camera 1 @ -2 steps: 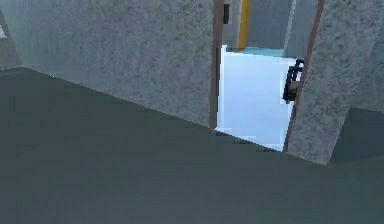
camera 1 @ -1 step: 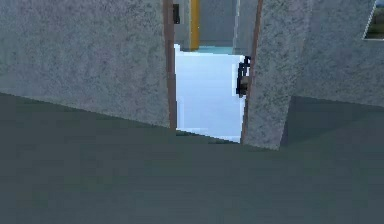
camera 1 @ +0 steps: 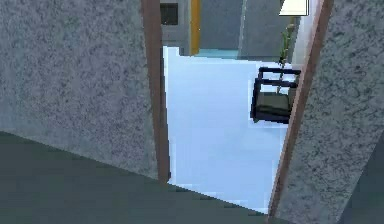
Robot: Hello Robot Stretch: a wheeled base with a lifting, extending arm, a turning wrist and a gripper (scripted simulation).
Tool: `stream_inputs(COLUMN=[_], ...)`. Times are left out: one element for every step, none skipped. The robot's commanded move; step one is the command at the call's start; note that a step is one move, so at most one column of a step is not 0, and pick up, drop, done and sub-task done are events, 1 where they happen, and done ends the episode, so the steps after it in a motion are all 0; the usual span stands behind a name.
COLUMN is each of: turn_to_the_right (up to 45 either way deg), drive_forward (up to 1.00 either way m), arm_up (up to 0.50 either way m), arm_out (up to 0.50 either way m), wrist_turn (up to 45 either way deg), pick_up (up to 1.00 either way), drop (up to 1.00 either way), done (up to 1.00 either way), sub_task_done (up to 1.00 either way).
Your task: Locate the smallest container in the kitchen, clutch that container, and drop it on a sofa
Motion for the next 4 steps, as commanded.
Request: stream_inputs(turn_to_the_right=[0.0, 0.0, -27.0, 0.0], drive_forward=[1.00, 0.80, 0.00, 1.00], arm_up=[0.00, 0.00, 0.00, 0.00], arm_out=[0.00, 0.00, 0.00, 0.00], wrist_turn=[0.0, 0.0, 0.0, 0.0], pick_up=[0.00, 0.00, 0.00, 0.00], drop=[0.00, 0.00, 0.00, 0.00], done=[0.00, 0.00, 0.00, 0.00], sub_task_done=[0.00, 0.00, 0.00, 0.00])
